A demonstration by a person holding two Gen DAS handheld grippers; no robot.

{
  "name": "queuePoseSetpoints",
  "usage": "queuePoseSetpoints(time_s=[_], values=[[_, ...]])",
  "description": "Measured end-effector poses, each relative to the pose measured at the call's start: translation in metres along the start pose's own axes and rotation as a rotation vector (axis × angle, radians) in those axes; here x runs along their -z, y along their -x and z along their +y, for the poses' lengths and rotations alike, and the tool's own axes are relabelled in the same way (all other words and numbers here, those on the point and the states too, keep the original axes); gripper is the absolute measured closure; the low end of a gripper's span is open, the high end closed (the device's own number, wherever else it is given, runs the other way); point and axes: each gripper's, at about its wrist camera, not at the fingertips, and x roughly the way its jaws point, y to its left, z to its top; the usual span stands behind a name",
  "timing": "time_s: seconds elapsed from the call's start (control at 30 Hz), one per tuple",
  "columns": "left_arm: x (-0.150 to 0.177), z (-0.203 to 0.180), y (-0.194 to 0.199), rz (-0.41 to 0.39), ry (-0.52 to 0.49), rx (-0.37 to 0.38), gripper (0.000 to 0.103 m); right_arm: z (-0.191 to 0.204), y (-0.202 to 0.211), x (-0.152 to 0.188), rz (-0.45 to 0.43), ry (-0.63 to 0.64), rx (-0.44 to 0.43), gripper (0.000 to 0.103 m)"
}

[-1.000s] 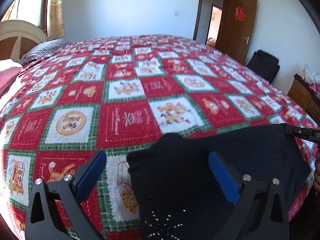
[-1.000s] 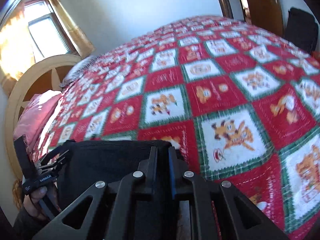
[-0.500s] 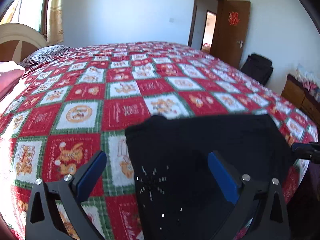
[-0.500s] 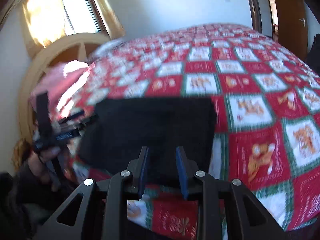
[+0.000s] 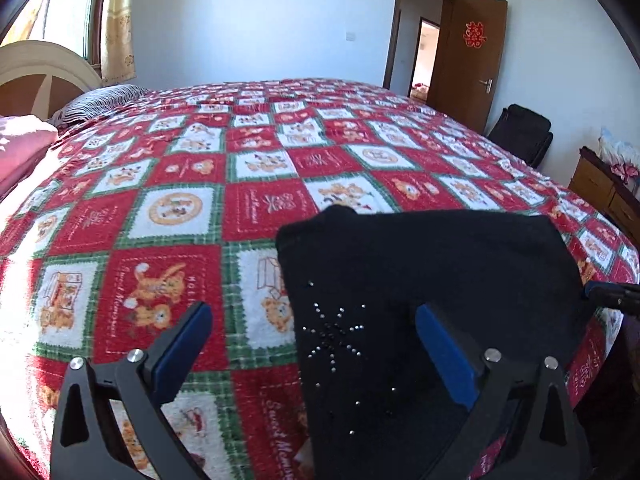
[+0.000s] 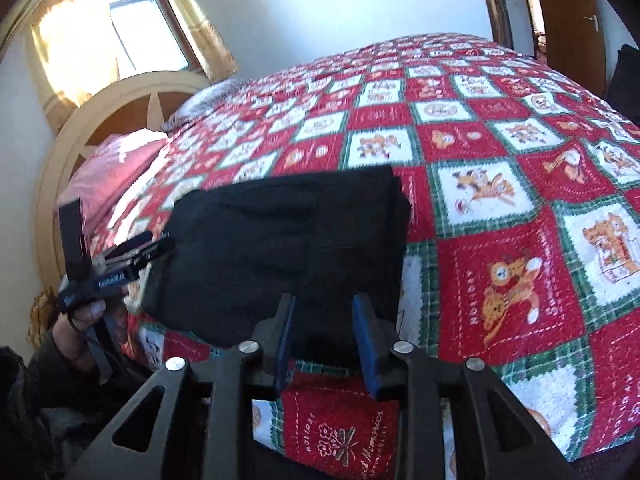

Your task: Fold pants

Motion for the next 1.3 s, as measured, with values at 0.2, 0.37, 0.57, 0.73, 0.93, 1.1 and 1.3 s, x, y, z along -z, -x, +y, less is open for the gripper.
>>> queuePoseSetpoints(time_s=[0.2,0.37,0.57,0.73,0.93,1.1,1.3], values=[[-0.003,0.009,-0.004,-0.001,0.043,0.008,0.0,-0.012,0.01,-0.015,-0.087,-0.065,0.051,0.049],[0.0,0.009,-0.009,0.006,0.047,0.024,0.0,-0.022,-0.013,-0.025,-0.06,-0.119,0.057,0.049],[0.004,0.009,-0.022,0.029,0.06,0.06,0.0,-0.033,-0.045,-0.027,0.001,-0.14,0.077,0.049],[0.007,0.009,-0.026,0.004,0.052,0.069,0.0,-0.044,-0.05,-0.025,0.004,-0.178,0.026,0.049],[0.006,0.009,-0.027,0.0,0.042,0.091,0.0,-0.042,-0.053,-0.023,0.003,-0.185,0.017,0.049],[0.008,0.007,-0.022,-0.015,0.041,0.168,0.02,-0.039,-0.055,-0.021,0.013,-0.187,-0.03,0.06],[0.008,0.009,-0.022,-0.014,0.071,0.26,0.065,-0.032,-0.049,-0.021,-0.009,-0.173,-0.055,0.076]])
